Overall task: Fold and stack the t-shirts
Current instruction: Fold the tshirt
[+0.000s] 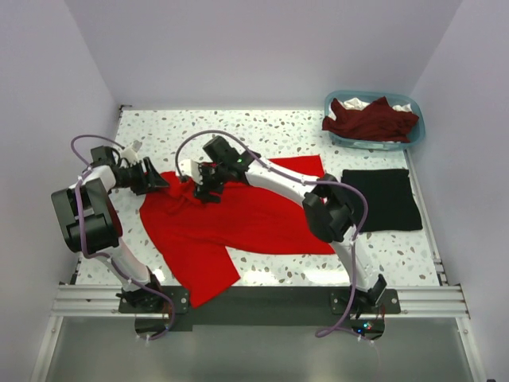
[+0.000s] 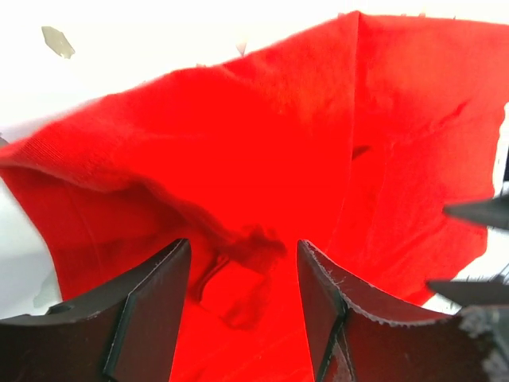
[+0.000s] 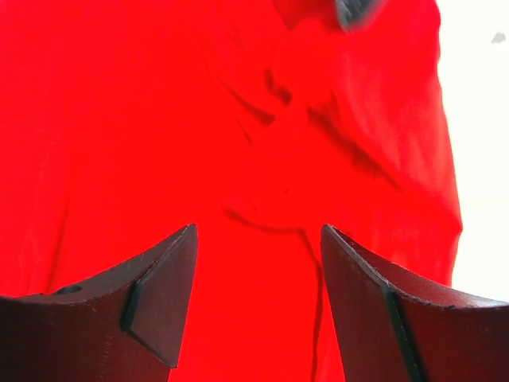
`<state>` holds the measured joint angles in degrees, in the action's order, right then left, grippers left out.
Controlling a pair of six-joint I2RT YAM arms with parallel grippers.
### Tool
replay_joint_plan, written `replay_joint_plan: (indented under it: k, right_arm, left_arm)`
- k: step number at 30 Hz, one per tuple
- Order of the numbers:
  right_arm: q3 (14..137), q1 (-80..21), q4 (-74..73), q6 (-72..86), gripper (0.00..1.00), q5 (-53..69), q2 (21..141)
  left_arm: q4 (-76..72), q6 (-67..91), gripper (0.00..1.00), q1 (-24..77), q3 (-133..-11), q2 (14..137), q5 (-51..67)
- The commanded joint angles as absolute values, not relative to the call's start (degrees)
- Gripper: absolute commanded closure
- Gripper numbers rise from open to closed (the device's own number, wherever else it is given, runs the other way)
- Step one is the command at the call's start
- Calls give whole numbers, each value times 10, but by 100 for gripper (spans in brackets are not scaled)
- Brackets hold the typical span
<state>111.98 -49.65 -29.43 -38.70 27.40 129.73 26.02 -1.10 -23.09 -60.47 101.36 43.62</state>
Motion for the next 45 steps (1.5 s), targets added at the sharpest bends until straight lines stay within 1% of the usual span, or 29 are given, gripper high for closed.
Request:
replay_joint_plan:
  k: [1, 10, 13, 14, 16, 17, 19, 20, 22, 23, 25, 26, 28, 31, 34, 35, 36, 45]
  right_arm:
    - [1126, -522, -243, -428, 33, 261, 1302]
    - [1143, -547, -260, -458, 35, 260, 1339]
    - [1143, -549, -245, -459, 41, 237, 1353]
    - [1145, -549, -241, -458, 49, 229, 1362]
    - [1145, -550, -230, -457, 57, 212, 1367]
    - [1143, -549, -227, -458, 62, 196, 1368]
    - [1137, -550, -216, -458, 66, 184, 1368]
    - [1136, -549, -213, -458, 72, 173, 1365]
    - [1125, -550, -197, -457, 80, 164, 1361]
    - [1123, -550, -194, -459, 87, 157, 1359]
    - [1121, -549, -189, -454, 100, 153, 1356]
    - [1122, -550, -189, -453, 100, 152, 1355]
    - [1120, -550, -185, -447, 100, 153, 1351]
    - [1116, -548, -180, -439, 100, 164, 1341]
    - [1114, -546, -188, -430, 100, 184, 1326]
    - [1112, -545, -186, -428, 100, 190, 1321]
    - [1110, -541, -188, -427, 100, 198, 1317]
    - [1067, -526, -221, -435, 100, 260, 1268]
  left_arm:
    - [210, 33, 40, -231, -603, 1017, 456]
    - [192, 62, 44, -222, -600, 1024, 474]
    - [189, 65, 44, -214, -592, 1023, 472]
    - [188, 65, 46, -212, -592, 1024, 471]
    - [184, 68, 48, -208, -587, 1023, 472]
    - [181, 72, 49, -207, -585, 1023, 472]
    - [175, 77, 53, -207, -585, 1024, 474]
    - [173, 78, 54, -207, -586, 1025, 472]
    - [172, 79, 57, -207, -592, 1027, 471]
    - [172, 79, 60, -206, -594, 1028, 470]
    - [171, 81, 64, -207, -599, 1028, 465]
    - [171, 81, 67, -206, -601, 1030, 463]
    - [168, 84, 70, -206, -606, 1032, 461]
    - [165, 87, 79, -206, -613, 1037, 458]
    - [164, 89, 91, -207, -627, 1042, 455]
    - [163, 90, 97, -207, -631, 1044, 455]
    - [162, 91, 100, -207, -635, 1045, 454]
    - [152, 91, 100, -215, -733, 1085, 441]
